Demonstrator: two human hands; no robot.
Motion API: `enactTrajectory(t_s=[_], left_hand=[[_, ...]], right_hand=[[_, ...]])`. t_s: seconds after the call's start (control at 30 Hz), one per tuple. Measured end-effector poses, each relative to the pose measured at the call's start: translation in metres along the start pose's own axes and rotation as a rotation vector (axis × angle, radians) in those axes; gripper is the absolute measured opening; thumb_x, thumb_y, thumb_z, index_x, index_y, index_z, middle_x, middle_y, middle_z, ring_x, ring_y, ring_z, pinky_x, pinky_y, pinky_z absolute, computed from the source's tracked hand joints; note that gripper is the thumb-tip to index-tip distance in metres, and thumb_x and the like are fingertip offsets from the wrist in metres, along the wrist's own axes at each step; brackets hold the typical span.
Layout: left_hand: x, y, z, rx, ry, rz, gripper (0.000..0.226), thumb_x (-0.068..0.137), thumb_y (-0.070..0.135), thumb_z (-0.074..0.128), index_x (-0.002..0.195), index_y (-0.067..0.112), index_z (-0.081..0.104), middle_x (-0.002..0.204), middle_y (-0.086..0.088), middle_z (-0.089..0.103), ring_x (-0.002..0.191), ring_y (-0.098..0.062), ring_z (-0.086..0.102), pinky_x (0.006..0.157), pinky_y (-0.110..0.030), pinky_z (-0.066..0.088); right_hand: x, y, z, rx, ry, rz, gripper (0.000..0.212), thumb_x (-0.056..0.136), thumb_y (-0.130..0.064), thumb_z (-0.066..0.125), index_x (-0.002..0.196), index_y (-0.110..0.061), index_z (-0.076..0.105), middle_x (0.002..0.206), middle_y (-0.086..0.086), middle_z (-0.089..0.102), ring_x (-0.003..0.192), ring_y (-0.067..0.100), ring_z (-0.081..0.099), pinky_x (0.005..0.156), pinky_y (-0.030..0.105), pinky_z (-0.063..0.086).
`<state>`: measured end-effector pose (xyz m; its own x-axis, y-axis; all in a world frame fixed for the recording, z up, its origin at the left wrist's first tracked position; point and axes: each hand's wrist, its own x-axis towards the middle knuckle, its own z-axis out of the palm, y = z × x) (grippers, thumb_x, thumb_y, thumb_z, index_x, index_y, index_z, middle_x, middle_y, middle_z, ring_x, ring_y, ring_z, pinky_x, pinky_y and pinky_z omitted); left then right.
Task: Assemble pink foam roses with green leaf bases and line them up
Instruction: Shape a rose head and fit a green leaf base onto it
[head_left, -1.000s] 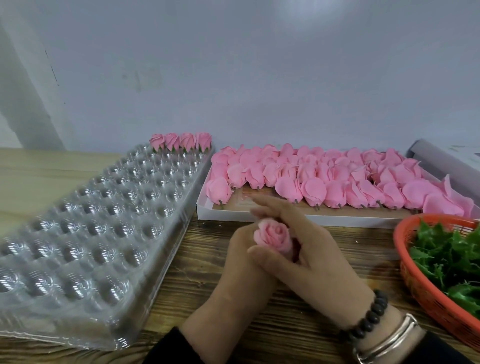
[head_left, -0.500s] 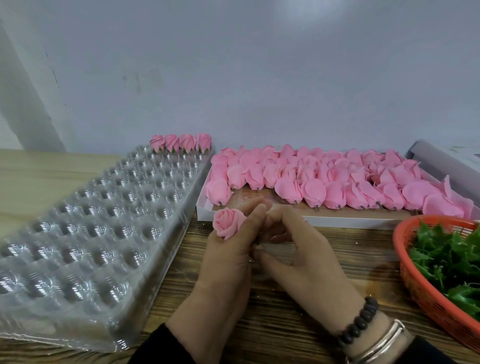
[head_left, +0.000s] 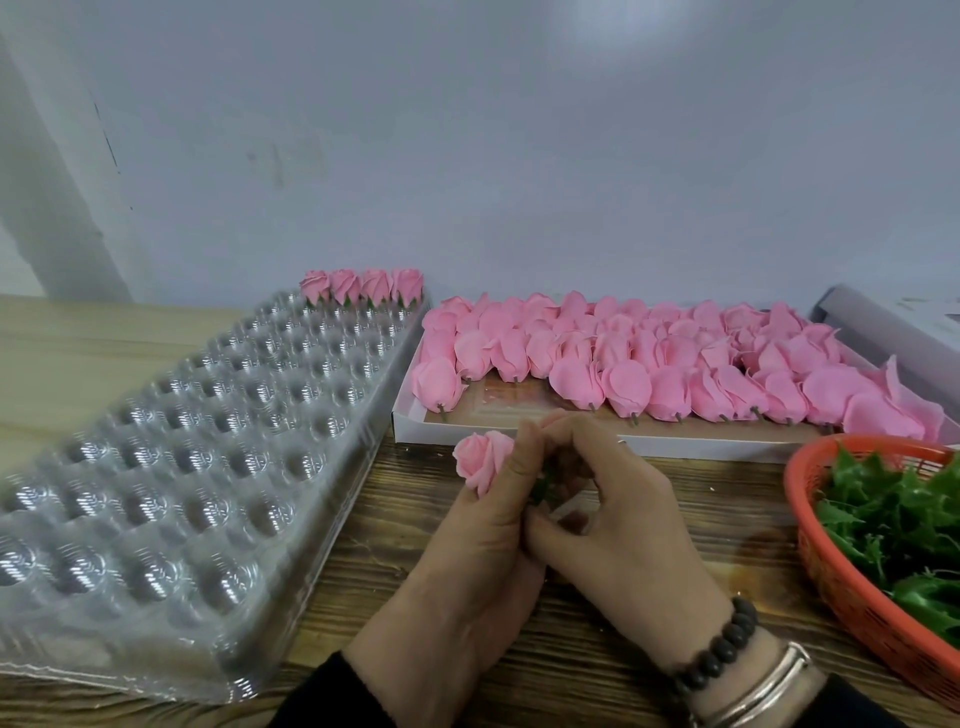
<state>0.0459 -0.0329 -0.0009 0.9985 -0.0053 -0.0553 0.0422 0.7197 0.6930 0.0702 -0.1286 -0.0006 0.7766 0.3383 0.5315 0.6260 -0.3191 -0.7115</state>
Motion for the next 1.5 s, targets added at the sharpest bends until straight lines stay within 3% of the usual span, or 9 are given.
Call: enactTrajectory(t_s=[0.1, 0.2, 0.33, 0.53, 0.7, 0.93, 1.27, 1.4, 1.5], left_hand=[[0.0, 0.001, 0.001, 0.032, -0.06, 0.065, 0.082, 0.058, 0.038, 0.082, 0.121, -0.004, 0.053, 0.114, -0.02, 0.06, 0.11, -0.027, 0.058, 0.094, -0.035, 0.048], [0.001, 0.001, -0.001, 0.157, -0.077, 0.129, 0.067, 0.064, 0.034, 0.078, 0.116, -0.003, 0.058, 0.113, -0.022, 0.063, 0.108, -0.031, 0.06, 0.089, -0.035, 0.051], [0.004, 0.005, -0.004, 0.274, 0.086, 0.225, 0.07, 0.054, 0.028, 0.078, 0.115, 0.008, 0.052, 0.095, -0.017, 0.067, 0.072, -0.022, 0.065, 0.055, -0.031, 0.052], [0.006, 0.004, -0.005, 0.51, 0.189, 0.44, 0.07, 0.048, 0.026, 0.087, 0.106, 0.015, 0.049, 0.095, -0.024, 0.064, 0.074, -0.016, 0.066, 0.063, -0.021, 0.052], [0.005, 0.006, -0.006, 0.58, 0.182, 0.448, 0.057, 0.055, 0.019, 0.086, 0.101, 0.023, 0.053, 0.093, -0.019, 0.064, 0.076, -0.016, 0.065, 0.065, -0.02, 0.052], [0.005, 0.01, -0.005, 0.601, 0.059, 0.475, 0.025, 0.067, 0.002, 0.073, 0.087, 0.011, 0.06, 0.067, 0.0, 0.065, 0.062, -0.004, 0.06, 0.057, -0.013, 0.047], [0.001, 0.017, -0.006, 0.658, 0.052, 0.509, 0.018, 0.076, -0.008, 0.064, 0.085, 0.008, 0.062, 0.064, 0.0, 0.066, 0.057, 0.0, 0.06, 0.054, -0.011, 0.045], [-0.001, 0.027, -0.005, 0.651, 0.113, 0.535, 0.019, 0.071, 0.0, 0.068, 0.088, 0.006, 0.063, 0.07, -0.004, 0.067, 0.062, -0.006, 0.062, 0.058, -0.015, 0.049], [-0.008, 0.04, 0.006, 0.638, 0.147, 0.572, 0.02, 0.067, 0.007, 0.068, 0.087, 0.01, 0.063, 0.072, -0.005, 0.071, 0.065, -0.01, 0.065, 0.06, -0.017, 0.052]], right_hand=[[0.002, 0.001, 0.0, 0.126, 0.049, 0.06, 0.033, 0.061, -0.022, 0.069, 0.087, -0.036, 0.054, 0.077, -0.006, 0.063, 0.065, 0.002, 0.058, 0.056, 0.006, 0.041], [0.005, 0.005, -0.002, 0.166, 0.102, 0.102, 0.029, 0.059, -0.029, 0.07, 0.084, -0.032, 0.055, 0.074, -0.007, 0.063, 0.066, 0.004, 0.058, 0.057, 0.008, 0.043], [0.007, 0.01, -0.004, 0.138, 0.155, 0.115, 0.028, 0.06, -0.031, 0.067, 0.084, -0.032, 0.053, 0.079, -0.013, 0.061, 0.07, 0.006, 0.058, 0.065, 0.017, 0.048], [0.007, 0.011, -0.006, 0.058, 0.131, 0.118, 0.019, 0.06, -0.029, 0.064, 0.075, -0.03, 0.053, 0.069, -0.011, 0.059, 0.069, 0.001, 0.056, 0.064, 0.011, 0.044], [0.005, 0.011, -0.006, -0.001, 0.078, 0.082, 0.021, 0.061, -0.026, 0.063, 0.079, -0.03, 0.052, 0.073, -0.012, 0.058, 0.075, 0.0, 0.055, 0.068, 0.01, 0.043], [0.005, 0.015, -0.006, -0.014, 0.066, 0.07, 0.026, 0.063, -0.024, 0.066, 0.083, -0.032, 0.051, 0.073, -0.014, 0.058, 0.08, -0.005, 0.055, 0.07, 0.006, 0.042], [0.006, 0.016, -0.009, 0.057, 0.031, 0.02, 0.036, 0.064, -0.033, 0.066, 0.094, -0.046, 0.05, 0.093, -0.024, 0.059, 0.086, -0.003, 0.058, 0.073, 0.005, 0.043], [0.003, 0.016, -0.013, 0.106, 0.112, 0.045, 0.031, 0.072, -0.048, 0.061, 0.1, -0.041, 0.051, 0.094, -0.016, 0.062, 0.088, 0.002, 0.06, 0.076, 0.01, 0.046], [-0.002, 0.017, -0.011, 0.051, 0.108, 0.036, 0.017, 0.079, -0.04, 0.056, 0.096, -0.034, 0.055, 0.089, -0.015, 0.063, 0.084, 0.003, 0.059, 0.074, 0.01, 0.044]])
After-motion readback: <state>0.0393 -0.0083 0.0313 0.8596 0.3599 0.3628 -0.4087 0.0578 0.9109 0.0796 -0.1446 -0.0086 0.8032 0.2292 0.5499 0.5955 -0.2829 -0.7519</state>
